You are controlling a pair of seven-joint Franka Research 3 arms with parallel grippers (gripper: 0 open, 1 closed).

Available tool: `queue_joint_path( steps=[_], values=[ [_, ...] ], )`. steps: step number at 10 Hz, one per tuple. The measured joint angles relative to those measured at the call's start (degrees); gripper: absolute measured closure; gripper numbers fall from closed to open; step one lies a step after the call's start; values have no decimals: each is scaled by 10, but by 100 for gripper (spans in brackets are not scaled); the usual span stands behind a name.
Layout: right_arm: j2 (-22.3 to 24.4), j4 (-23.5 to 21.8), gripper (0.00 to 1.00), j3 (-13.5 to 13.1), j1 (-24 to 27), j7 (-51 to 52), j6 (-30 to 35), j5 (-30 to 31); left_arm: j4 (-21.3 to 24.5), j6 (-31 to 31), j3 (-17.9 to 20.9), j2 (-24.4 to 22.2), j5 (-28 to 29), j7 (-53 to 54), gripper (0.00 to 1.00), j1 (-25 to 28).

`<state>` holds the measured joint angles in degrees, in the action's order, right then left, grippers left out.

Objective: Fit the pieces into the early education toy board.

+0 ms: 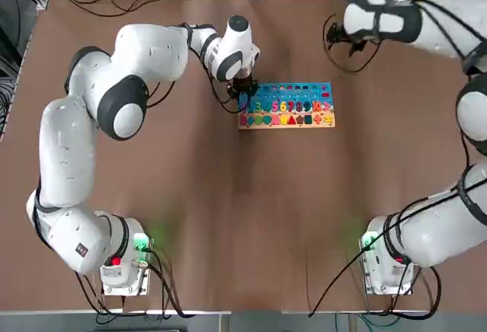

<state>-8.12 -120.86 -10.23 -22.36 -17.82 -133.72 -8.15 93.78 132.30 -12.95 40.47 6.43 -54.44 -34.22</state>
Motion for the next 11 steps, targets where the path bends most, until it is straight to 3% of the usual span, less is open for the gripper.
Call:
queue_joint_path(
  steps=[1,3,5,9,11],
  values=[
    [9,24,1,-2,22,26,40,9,-2,-22,0,-20,0,6,41,6],
    [17,105,1,-4,76,73,171,15,-3,-69,0,-62,0,40,38,30],
    [23,176,1,-5,117,103,255,31,-7,-94,-1,-113,0,107,32,86],
    [78,220,1,-4,141,147,352,58,-34,-169,-2,-212,0,232,10,191],
    [105,260,1,-2,141,150,429,64,-51,-208,-2,-249,0,274,6,232]
  ],
)
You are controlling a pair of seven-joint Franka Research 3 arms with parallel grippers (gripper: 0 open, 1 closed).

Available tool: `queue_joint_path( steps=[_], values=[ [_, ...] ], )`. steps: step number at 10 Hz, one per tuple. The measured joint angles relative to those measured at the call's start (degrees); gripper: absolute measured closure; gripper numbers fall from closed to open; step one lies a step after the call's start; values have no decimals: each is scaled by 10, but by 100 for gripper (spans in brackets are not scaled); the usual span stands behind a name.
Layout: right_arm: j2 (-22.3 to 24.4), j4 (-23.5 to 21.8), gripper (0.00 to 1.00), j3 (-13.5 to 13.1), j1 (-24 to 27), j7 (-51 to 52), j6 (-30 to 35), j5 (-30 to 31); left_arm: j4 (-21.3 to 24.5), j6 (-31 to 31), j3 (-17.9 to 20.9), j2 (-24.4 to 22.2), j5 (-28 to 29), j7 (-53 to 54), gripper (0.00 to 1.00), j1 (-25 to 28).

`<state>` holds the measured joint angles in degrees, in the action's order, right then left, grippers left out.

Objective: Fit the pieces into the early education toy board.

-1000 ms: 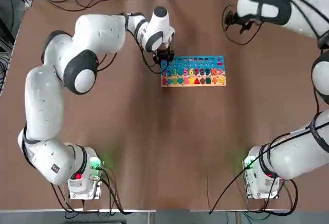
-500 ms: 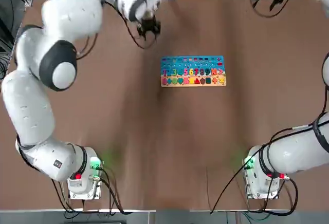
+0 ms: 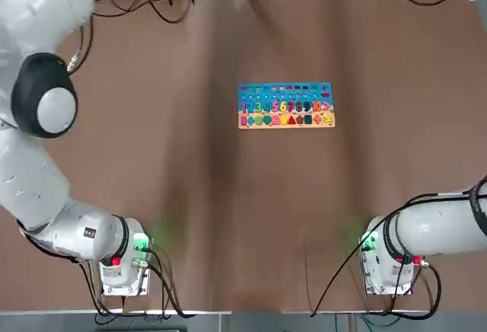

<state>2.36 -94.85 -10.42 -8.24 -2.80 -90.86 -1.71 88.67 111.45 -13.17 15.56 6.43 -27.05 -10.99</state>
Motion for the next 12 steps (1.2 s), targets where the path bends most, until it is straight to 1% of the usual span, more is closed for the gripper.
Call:
queue_joint_path(
  steps=[1,2,3,4,6,8,10,12],
  values=[
    [4,21,1,1,0,3,21,5,-2,-7,0,-19,-2,38,4,26],
    [3,37,1,4,-1,5,34,20,-2,-19,1,-38,-16,88,2,49],
    [2,49,1,6,-2,6,51,36,-3,-48,4,-58,-41,119,0,67],
    [1,59,1,6,-1,6,60,41,-3,-85,16,-76,-63,131,0,79],
    [-3,68,1,5,1,6,60,43,-3,-167,68,-113,-80,162,0,75],
    [-24,69,1,5,1,6,12,41,-1,-220,104,-148,-81,222,0,65],
    [-44,68,1,5,1,6,-41,40,-6,-229,137,-158,-81,246,0,46],
    [-47,69,1,5,1,6,-52,40,-28,-231,136,-146,-81,245,1,43]
  ],
)
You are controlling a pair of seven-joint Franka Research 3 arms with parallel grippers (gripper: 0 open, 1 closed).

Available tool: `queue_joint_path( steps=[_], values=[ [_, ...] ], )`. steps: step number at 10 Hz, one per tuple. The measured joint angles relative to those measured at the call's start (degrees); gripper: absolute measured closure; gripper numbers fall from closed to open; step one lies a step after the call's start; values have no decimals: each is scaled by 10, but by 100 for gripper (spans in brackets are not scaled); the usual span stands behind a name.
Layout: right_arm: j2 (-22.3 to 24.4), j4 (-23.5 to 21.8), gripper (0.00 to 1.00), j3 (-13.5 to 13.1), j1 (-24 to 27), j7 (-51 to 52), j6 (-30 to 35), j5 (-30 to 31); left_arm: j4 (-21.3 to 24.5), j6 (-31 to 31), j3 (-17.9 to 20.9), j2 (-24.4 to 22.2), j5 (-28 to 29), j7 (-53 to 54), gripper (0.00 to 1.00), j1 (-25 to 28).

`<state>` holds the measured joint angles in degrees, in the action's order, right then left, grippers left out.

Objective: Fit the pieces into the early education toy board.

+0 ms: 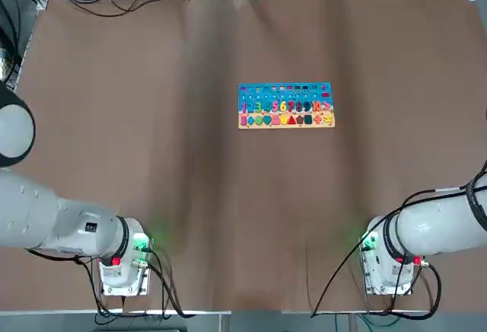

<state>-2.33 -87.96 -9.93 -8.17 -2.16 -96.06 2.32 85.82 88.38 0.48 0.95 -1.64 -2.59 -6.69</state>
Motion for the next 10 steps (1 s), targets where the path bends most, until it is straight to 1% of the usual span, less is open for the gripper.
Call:
queue_joint_path(
  steps=[1,4,10],
  values=[
    [0,0,1,0,0,0,0,0,-7,-3,-6,6,0,-5,1,1],
    [0,1,1,1,0,0,-11,-1,-6,-8,-39,10,0,-30,2,16],
    [0,1,1,2,-2,1,-12,-1,3,-7,-37,8,0,-15,2,21]
  ],
)
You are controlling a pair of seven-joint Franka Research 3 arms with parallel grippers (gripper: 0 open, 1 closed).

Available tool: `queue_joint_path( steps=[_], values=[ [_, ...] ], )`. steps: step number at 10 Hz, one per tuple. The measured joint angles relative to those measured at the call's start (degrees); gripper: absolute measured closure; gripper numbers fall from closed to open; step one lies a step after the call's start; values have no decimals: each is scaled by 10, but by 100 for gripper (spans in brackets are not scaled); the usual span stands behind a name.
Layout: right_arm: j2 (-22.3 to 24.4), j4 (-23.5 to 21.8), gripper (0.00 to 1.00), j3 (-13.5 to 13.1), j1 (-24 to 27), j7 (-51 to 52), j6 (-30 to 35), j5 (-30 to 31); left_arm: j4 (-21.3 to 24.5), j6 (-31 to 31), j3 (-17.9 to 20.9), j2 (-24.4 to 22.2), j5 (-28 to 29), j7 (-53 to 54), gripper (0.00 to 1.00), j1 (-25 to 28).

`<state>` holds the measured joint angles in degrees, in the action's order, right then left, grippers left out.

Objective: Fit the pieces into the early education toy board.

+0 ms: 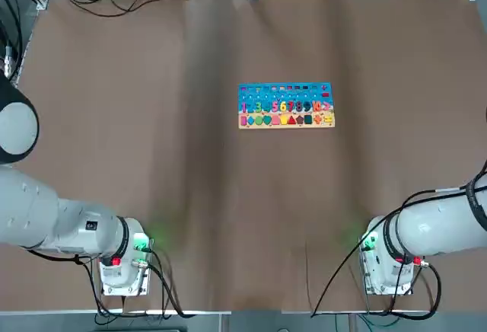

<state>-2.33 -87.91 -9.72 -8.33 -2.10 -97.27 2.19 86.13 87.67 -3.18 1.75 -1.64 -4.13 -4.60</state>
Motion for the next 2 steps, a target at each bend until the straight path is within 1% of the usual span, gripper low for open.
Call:
queue_joint_path(
  steps=[2],
  values=[
    [0,0,1,0,0,0,0,0,6,1,2,-3,0,0,2,0]
  ],
)
